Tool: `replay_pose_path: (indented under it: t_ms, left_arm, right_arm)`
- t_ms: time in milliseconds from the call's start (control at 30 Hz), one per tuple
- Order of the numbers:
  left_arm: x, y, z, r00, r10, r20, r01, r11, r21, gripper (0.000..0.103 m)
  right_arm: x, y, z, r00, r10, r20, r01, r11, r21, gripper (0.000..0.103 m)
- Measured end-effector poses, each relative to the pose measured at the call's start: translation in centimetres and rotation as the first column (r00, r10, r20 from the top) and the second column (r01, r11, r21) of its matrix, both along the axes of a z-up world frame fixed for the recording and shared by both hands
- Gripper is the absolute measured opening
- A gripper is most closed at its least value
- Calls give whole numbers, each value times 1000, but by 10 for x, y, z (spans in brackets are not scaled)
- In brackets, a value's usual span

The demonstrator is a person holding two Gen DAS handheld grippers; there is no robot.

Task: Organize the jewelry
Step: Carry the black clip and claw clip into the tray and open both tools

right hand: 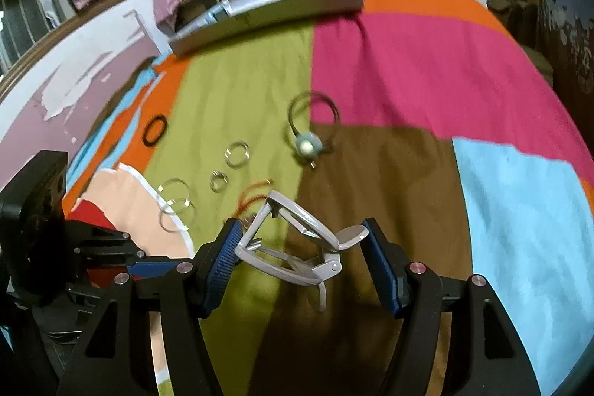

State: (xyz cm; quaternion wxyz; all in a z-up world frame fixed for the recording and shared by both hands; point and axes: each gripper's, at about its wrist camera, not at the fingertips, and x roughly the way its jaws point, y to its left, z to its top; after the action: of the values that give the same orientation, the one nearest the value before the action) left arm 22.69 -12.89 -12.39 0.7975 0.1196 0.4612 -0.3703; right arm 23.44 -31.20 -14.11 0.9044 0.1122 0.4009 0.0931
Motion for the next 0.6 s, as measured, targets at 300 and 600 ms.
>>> replay_pose_path:
  t_ms: [300,600]
  left_arm:
    - [8,29,34,988,144,47,-140,987,-82,14]
    - [91,53,114,918,344,200,-301,929,-216,14]
  right_arm:
    - [5,-3,42,992,5,124,-4,1000,-8,61]
    - [82,8,105,966,21,256,-13,999,-31,61]
